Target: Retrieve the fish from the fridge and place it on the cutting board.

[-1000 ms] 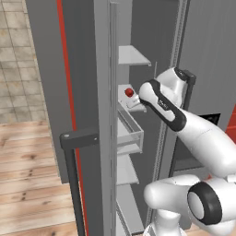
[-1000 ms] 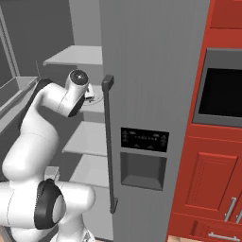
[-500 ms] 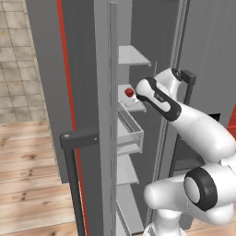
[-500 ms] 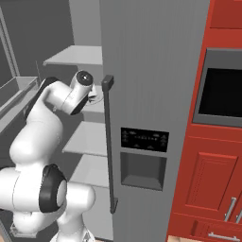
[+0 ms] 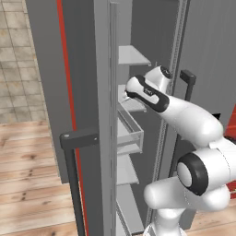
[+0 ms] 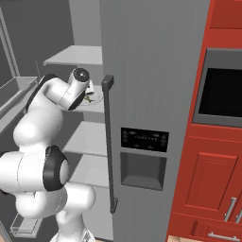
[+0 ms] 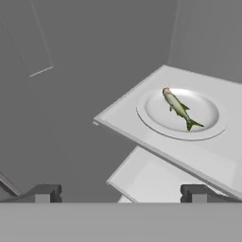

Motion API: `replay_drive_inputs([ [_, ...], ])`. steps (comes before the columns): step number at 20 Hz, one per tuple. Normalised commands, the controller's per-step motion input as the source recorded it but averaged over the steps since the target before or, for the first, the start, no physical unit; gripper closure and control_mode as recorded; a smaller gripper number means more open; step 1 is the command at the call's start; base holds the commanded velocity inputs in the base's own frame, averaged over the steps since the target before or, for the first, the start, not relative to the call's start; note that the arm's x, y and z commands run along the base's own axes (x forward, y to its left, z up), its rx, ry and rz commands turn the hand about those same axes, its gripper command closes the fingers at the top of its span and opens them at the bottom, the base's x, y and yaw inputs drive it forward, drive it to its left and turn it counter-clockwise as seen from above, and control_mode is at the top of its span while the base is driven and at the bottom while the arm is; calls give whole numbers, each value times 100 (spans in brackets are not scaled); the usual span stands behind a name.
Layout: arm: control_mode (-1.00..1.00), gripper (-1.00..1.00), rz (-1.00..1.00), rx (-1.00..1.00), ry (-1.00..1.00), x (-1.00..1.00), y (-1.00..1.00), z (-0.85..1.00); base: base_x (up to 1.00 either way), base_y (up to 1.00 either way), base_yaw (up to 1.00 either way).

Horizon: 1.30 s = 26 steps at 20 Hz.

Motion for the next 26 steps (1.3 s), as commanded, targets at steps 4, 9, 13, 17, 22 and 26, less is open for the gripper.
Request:
replay_drive_inputs([
  [4,-100,-100,-3,-2,0,33,20,-9,0,0,0],
  [9,-100,-100,-3,-4,0,27,19,-12,0,0,0],
  [13,-100,-100,-3,-4,0,26,16,-14,0,0,0],
  [17,-100,-100,-3,-1,0,28,11,-3,0,0,0],
  [22,-100,-100,-1,0,0,30,0,-9,0,0,0],
  [26,-100,-100,0,0,0,30,0,-7,0,0,0],
])
